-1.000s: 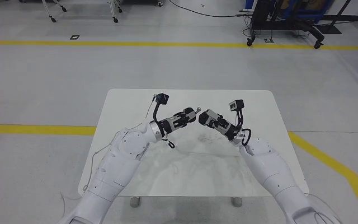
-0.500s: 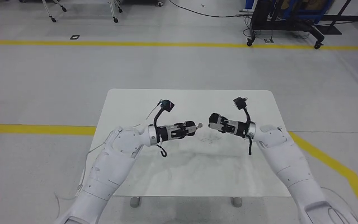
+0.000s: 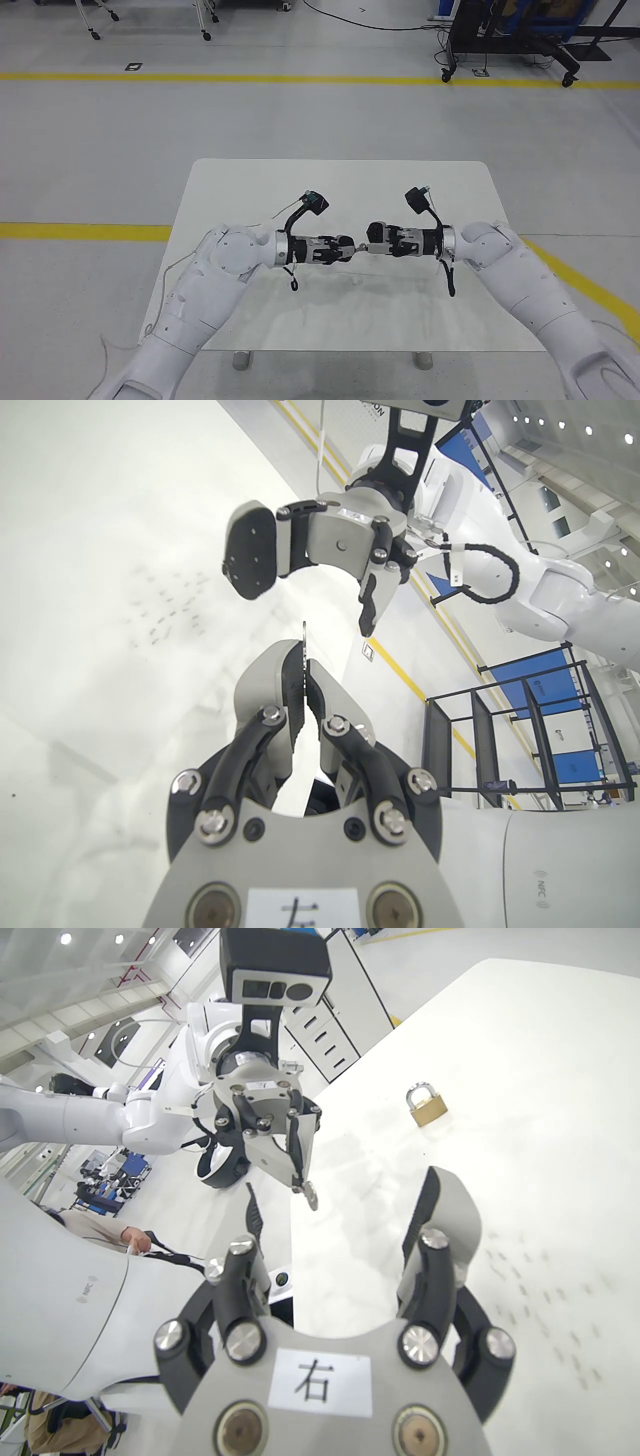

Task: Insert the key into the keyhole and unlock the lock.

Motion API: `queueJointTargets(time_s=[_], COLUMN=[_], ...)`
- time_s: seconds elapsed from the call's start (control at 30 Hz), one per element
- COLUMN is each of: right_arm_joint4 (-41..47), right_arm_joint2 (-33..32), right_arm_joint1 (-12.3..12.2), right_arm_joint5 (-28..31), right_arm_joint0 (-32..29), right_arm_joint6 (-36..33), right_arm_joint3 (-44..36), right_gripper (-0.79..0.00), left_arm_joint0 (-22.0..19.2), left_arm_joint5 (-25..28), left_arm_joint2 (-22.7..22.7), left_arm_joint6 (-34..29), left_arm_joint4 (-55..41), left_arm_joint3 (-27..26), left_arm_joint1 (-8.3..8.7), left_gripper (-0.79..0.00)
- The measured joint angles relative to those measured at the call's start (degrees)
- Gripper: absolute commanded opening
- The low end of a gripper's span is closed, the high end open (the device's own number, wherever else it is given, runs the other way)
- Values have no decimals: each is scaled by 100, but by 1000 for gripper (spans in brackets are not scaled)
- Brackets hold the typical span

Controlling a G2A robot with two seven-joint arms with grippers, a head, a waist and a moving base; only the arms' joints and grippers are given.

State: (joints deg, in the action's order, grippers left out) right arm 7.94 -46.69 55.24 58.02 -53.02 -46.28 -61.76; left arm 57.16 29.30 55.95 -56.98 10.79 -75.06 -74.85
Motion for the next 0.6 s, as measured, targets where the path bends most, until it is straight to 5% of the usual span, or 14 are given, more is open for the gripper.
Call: queueJointTargets(time_s=[0.3, 0.47, 0.6], right_arm_joint4=[570, 811, 952], right_arm_joint2=[894, 1238, 1481], right_arm_joint1=[-321, -428, -493], right_arm_joint5=[-2, -2, -2], right_arm_joint0=[432, 594, 708], right_arm_joint6=[-2, -1, -1], right_arm_joint3=[-71, -122, -165], right_gripper=[-594, -514, -563], left_arm_joint0=[-74, -101, -114], left_arm_joint5=[33, 35, 42], left_arm_joint2=[-160, -206, -248], left_arm_joint6=[-85, -49, -16], left_arm_joint4=[-126, -126, -119], left_arm_joint3=[41, 57, 50], left_arm_joint1=[14, 27, 36], left_gripper=[-785, -785, -785])
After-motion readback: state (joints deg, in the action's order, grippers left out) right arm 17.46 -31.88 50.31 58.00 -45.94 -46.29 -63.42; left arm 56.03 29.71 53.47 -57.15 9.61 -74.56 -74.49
